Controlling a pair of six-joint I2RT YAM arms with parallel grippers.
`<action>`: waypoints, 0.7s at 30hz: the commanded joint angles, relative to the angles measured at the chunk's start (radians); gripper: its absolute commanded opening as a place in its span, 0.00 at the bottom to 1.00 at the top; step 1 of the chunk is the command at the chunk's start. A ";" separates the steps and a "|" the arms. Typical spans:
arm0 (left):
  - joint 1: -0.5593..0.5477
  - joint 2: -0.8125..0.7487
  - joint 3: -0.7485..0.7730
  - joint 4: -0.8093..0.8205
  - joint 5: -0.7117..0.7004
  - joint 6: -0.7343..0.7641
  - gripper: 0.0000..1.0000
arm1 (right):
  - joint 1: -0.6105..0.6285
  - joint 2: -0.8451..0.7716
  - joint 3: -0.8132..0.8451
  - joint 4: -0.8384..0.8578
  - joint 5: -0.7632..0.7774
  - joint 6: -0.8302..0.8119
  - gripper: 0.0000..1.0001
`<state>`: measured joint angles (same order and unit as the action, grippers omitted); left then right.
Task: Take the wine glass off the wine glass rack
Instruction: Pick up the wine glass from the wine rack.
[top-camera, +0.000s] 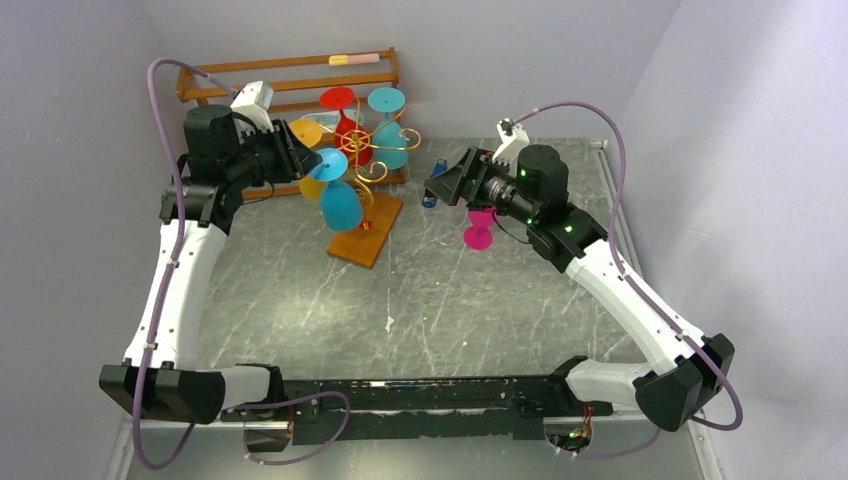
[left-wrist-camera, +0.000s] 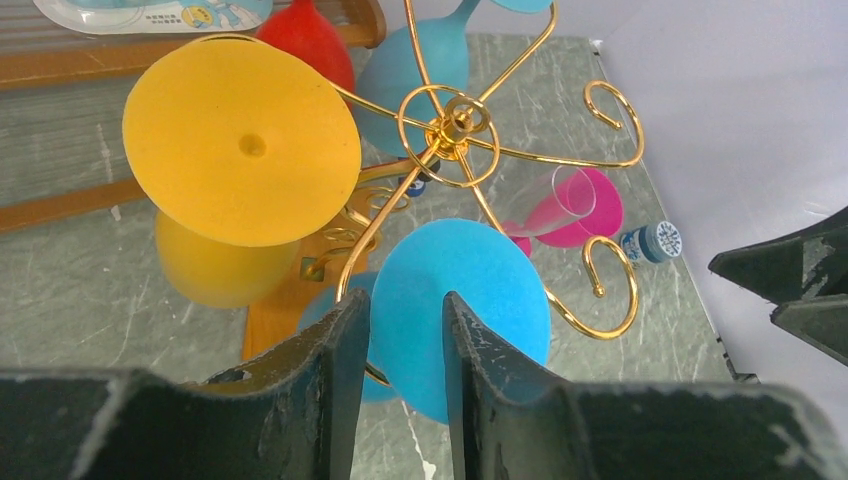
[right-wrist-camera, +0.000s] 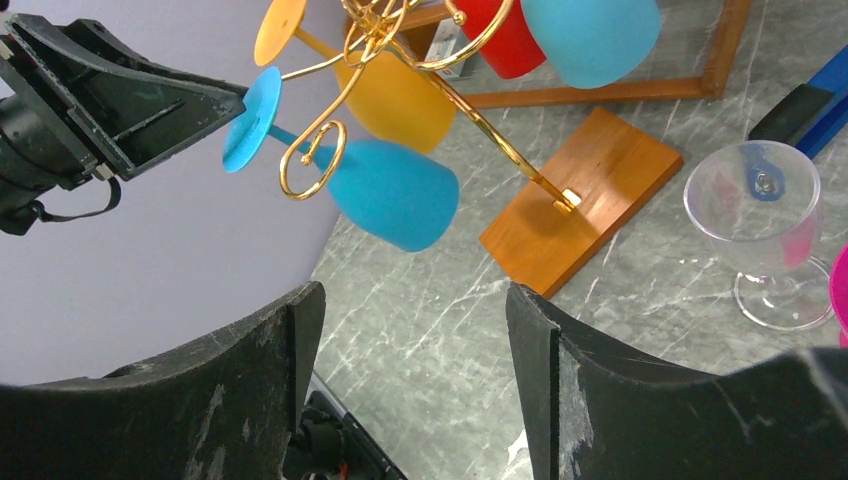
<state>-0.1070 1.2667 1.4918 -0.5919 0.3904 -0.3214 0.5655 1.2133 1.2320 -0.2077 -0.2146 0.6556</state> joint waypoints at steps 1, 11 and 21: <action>0.029 0.019 0.023 -0.105 0.115 0.019 0.37 | -0.004 -0.008 -0.005 0.010 -0.009 0.008 0.71; 0.077 0.042 0.035 -0.100 0.286 0.010 0.31 | -0.003 -0.003 -0.005 0.009 -0.015 0.010 0.71; 0.099 0.032 -0.001 -0.057 0.328 -0.030 0.19 | -0.004 0.001 -0.004 0.005 -0.019 0.008 0.71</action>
<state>-0.0200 1.2999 1.5124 -0.6331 0.6460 -0.3222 0.5655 1.2133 1.2320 -0.2077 -0.2218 0.6590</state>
